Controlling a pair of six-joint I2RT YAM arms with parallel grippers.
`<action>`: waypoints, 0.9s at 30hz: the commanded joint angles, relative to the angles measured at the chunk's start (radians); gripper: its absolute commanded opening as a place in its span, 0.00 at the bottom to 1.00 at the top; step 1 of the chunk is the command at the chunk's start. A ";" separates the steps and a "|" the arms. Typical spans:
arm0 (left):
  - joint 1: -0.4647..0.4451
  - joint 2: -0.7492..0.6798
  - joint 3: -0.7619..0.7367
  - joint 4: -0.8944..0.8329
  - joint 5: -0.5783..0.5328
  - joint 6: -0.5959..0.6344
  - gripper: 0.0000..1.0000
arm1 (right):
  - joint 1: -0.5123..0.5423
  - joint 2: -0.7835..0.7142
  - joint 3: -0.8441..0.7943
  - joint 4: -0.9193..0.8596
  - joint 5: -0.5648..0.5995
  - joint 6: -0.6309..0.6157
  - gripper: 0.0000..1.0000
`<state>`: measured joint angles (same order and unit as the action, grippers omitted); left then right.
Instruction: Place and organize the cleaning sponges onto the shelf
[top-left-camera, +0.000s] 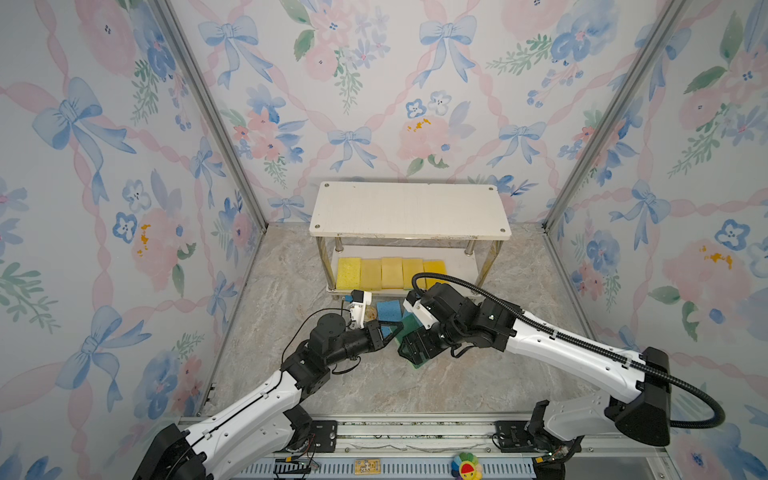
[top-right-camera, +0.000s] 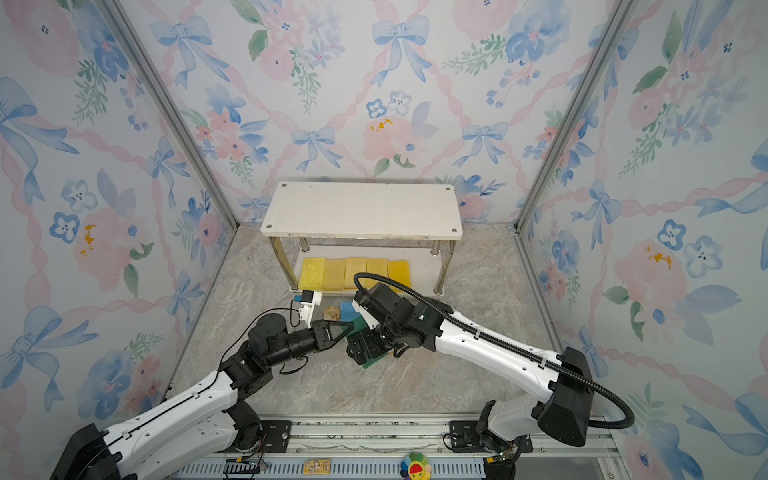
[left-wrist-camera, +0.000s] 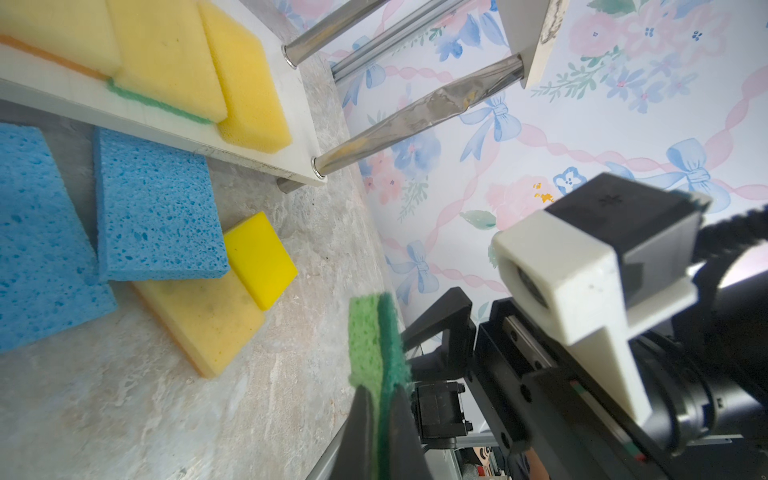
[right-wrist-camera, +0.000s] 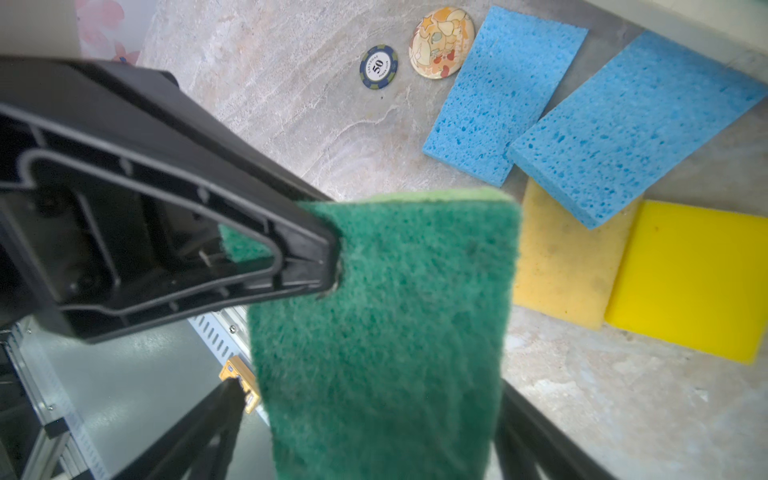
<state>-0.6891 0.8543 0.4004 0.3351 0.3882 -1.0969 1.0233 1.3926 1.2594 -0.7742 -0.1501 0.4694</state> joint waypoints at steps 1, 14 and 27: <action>-0.002 -0.005 0.018 -0.001 -0.011 0.027 0.00 | 0.003 -0.087 0.006 0.005 0.003 0.004 0.97; 0.134 0.077 0.113 0.026 0.422 0.075 0.00 | -0.314 -0.467 -0.261 0.106 -0.403 0.064 0.96; 0.147 0.076 0.166 0.016 0.472 0.085 0.00 | -0.227 -0.417 -0.265 0.160 -0.410 0.092 0.69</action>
<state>-0.5484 0.9348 0.5484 0.3355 0.8356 -1.0298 0.7746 0.9524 0.9802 -0.6361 -0.5537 0.5606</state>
